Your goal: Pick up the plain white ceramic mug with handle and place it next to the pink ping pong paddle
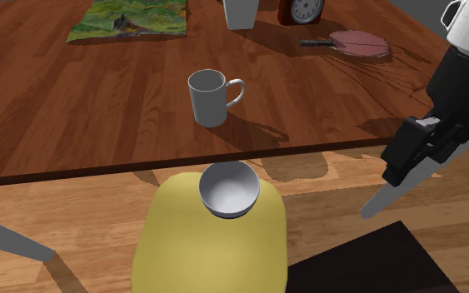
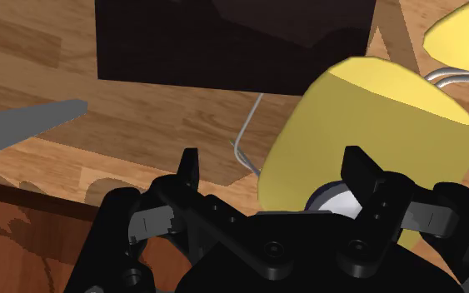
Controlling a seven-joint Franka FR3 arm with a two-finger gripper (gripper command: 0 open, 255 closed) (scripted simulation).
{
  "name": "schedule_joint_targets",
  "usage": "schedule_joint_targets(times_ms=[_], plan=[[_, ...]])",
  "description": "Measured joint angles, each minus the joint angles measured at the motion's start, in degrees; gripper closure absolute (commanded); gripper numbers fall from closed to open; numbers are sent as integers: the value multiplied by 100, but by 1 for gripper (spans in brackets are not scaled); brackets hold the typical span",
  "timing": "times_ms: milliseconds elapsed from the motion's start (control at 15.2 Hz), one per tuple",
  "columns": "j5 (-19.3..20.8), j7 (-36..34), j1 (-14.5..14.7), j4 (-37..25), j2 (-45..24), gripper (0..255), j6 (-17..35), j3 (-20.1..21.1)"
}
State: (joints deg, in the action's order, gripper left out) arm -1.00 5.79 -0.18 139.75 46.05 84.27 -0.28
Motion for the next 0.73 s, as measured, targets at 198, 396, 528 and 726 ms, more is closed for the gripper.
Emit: schedule_joint_targets(times_ms=[198,396,528,726], plan=[[-96,-139,46,-172,-246,0,78,127],[-263,-431,127,-517,-812,0,305,385],[-325,-591,160,-775,-1159,0,399,518],[-393,-861,204,-1224,-1771,0,574,735]])
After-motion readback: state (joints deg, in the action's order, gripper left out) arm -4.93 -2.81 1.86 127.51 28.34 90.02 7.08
